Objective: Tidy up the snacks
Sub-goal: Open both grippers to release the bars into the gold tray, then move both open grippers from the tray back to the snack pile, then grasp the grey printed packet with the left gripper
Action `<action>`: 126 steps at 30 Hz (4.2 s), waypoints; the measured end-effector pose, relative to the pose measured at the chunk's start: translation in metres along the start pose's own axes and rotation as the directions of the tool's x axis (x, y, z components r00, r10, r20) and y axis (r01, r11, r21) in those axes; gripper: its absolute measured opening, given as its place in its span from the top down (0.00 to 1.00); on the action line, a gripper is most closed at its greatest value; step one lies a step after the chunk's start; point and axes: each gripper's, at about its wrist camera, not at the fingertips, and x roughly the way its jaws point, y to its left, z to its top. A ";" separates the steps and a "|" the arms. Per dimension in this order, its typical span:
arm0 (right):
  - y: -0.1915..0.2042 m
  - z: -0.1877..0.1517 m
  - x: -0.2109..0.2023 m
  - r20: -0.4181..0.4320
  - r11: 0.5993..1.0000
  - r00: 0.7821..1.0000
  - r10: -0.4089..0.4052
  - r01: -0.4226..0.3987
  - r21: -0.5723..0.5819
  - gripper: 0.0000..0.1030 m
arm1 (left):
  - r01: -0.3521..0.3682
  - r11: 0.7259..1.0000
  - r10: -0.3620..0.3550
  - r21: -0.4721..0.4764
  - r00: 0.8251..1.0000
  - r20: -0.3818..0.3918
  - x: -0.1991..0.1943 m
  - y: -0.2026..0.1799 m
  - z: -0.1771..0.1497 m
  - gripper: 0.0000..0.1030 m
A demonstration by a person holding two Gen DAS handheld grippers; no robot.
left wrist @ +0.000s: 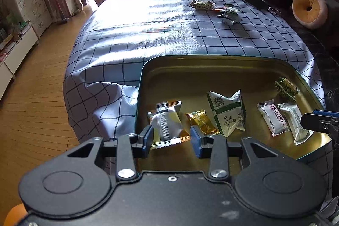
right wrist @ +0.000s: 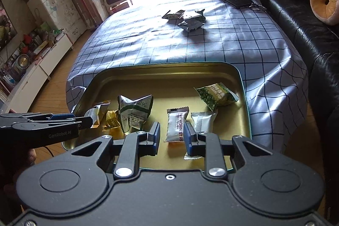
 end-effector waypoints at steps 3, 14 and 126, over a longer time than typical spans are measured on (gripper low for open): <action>0.004 0.000 0.003 -0.004 0.999 1.000 -0.026 0.026 -0.025 0.65 | -0.015 1.000 0.015 0.018 1.000 0.013 0.000 -0.002 -0.001 0.62; 0.004 0.002 0.016 -0.035 0.998 0.998 -0.043 0.042 -0.036 0.65 | -0.033 0.999 0.030 0.040 0.998 0.054 0.003 -0.007 -0.002 0.59; -0.095 0.176 0.156 0.107 0.985 0.988 -0.110 0.093 0.146 0.59 | 0.222 0.931 -0.236 0.288 0.972 0.015 0.202 -0.092 0.220 0.54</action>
